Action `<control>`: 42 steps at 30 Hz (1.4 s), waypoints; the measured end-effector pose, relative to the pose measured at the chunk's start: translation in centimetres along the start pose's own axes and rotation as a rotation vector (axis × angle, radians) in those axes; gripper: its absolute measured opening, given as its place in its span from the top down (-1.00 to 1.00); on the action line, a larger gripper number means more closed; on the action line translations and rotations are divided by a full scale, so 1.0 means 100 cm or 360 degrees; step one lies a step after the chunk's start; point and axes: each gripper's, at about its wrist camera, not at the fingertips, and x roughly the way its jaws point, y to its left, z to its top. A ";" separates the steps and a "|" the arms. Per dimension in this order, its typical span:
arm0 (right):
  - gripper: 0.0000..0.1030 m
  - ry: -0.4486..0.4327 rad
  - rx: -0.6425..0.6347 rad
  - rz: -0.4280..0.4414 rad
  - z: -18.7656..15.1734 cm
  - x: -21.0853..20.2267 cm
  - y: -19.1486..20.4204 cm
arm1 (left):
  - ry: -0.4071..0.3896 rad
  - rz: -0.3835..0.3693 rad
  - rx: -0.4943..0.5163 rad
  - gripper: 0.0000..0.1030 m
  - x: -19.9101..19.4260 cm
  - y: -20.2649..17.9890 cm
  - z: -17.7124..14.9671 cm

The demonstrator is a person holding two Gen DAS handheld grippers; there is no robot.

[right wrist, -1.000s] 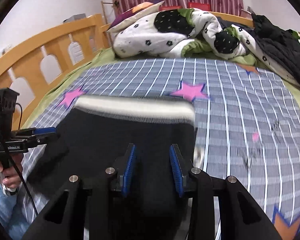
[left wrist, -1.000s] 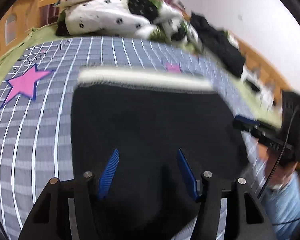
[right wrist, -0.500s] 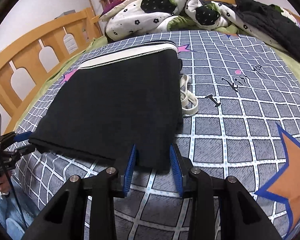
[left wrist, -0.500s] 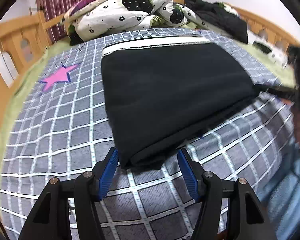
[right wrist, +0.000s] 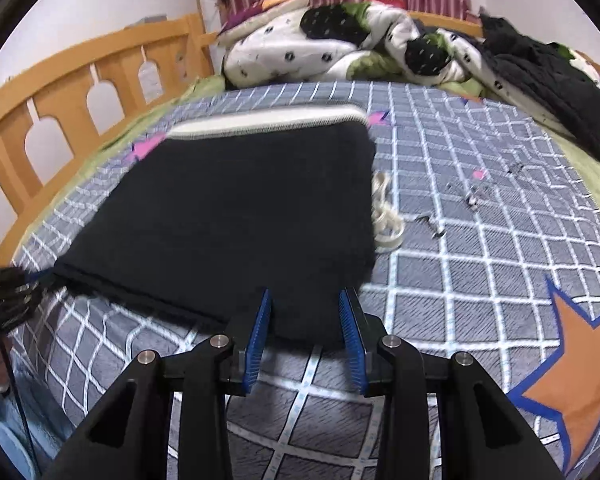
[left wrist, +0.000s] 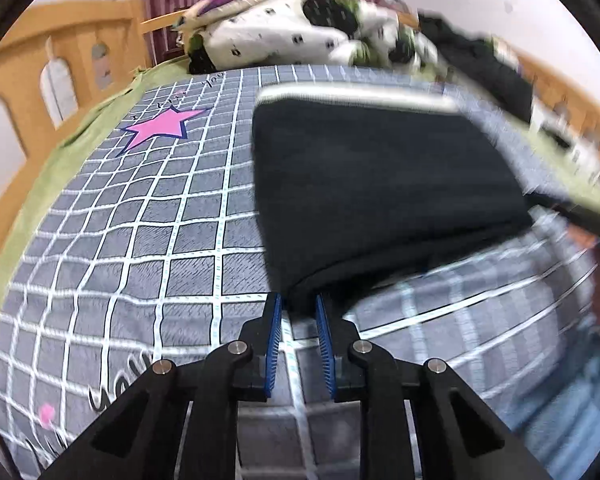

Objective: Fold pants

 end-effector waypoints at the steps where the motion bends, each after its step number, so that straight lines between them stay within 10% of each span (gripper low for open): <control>1: 0.31 -0.0027 0.0003 -0.0005 0.002 -0.002 -0.001 | -0.0039 -0.0026 -0.0019 0.61 -0.007 0.002 0.001; 6: 0.31 -0.0073 0.0035 0.0028 0.014 0.004 -0.004 | -0.0148 -0.0073 -0.0019 0.55 0.001 -0.011 0.037; 11: 0.15 -0.0026 -0.0074 -0.0083 0.012 0.020 0.006 | 0.0076 -0.0087 -0.0026 0.55 0.063 -0.019 0.030; 14: 0.08 0.0181 0.0032 -0.0067 0.000 0.037 -0.007 | 0.0020 -0.0035 0.0051 0.55 0.052 -0.028 0.016; 20: 0.07 0.0080 0.0176 -0.0139 0.001 -0.003 -0.019 | 0.0039 -0.0105 -0.0150 0.54 0.028 -0.017 0.031; 30: 0.06 -0.0138 0.0225 -0.0308 0.019 -0.096 0.005 | -0.0168 -0.0036 -0.0147 -0.38 -0.037 -0.042 0.048; 34: -0.83 -0.0236 0.0159 -0.0329 0.013 -0.118 0.021 | -0.0191 0.0003 -0.0128 -0.44 -0.052 -0.051 0.048; 42: -0.89 -0.0222 0.0129 -0.0305 0.011 -0.129 0.033 | -0.0172 0.0029 -0.0110 -0.44 -0.062 -0.057 0.044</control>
